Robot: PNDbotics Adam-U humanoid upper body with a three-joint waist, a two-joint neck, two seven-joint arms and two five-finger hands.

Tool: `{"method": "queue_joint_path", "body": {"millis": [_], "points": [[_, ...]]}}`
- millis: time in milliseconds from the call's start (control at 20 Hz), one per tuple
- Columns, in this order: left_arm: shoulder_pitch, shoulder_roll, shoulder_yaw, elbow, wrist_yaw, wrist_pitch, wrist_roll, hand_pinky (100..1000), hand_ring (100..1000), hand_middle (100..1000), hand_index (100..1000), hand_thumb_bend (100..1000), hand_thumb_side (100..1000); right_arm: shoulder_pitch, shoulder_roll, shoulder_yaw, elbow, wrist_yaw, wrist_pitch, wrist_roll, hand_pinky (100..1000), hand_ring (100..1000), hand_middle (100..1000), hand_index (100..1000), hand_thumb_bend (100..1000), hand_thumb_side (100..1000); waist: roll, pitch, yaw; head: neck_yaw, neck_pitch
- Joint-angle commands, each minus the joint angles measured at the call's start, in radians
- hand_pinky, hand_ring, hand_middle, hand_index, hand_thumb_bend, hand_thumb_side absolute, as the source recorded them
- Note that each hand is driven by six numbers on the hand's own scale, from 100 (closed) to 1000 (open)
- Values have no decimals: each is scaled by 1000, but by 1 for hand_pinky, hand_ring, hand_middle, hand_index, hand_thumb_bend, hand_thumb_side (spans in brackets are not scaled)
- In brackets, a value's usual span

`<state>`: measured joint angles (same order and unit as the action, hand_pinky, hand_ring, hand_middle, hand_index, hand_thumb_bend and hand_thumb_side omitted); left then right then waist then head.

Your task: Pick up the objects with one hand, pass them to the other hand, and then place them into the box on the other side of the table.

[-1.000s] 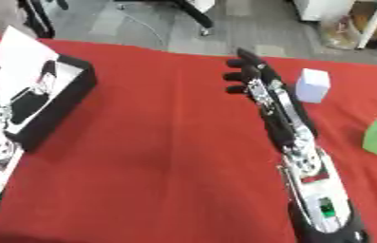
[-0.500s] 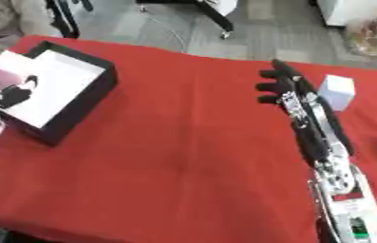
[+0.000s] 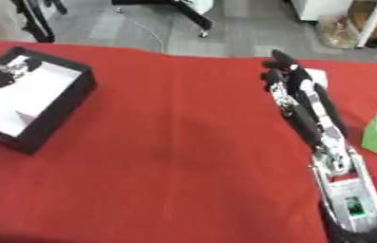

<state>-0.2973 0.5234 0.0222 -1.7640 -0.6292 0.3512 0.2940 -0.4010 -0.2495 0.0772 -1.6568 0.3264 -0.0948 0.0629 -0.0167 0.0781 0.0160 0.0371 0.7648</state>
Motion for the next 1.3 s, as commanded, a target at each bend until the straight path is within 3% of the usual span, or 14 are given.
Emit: {"method": "queue_joint_path", "body": {"millis": [50, 300, 550, 900, 1300], "points": [[12, -28, -23, -123, 77, -99, 23, 755, 852, 821, 901, 872, 611, -27, -144, -46, 54, 135, 40, -42, 805, 885, 916, 991, 100, 767, -14, -23, 4, -80, 5], [59, -116, -79, -202, 165, -213, -2, 739, 840, 803, 890, 866, 603, -70, -282, -74, 281, 264, 146, -87, 843, 919, 945, 998, 100, 746, -26, -22, 12, -153, 5], [94, -199, -136, -193, 195, -263, -46, 723, 827, 789, 886, 859, 598, -122, -328, -86, 483, 433, 257, -116, 892, 948, 952, 999, 100, 712, -29, -22, 18, -177, 5], [119, -248, -180, -149, 203, -286, -82, 715, 819, 780, 883, 857, 598, -143, -314, -103, 566, 591, 357, -75, 894, 940, 939, 997, 100, 746, -29, -21, 20, -175, 5], [131, -270, -193, -123, 203, -292, -98, 710, 811, 773, 881, 860, 600, -142, -302, -113, 633, 620, 394, -40, 885, 927, 928, 995, 100, 786, -30, -20, 22, -176, 5]]}}
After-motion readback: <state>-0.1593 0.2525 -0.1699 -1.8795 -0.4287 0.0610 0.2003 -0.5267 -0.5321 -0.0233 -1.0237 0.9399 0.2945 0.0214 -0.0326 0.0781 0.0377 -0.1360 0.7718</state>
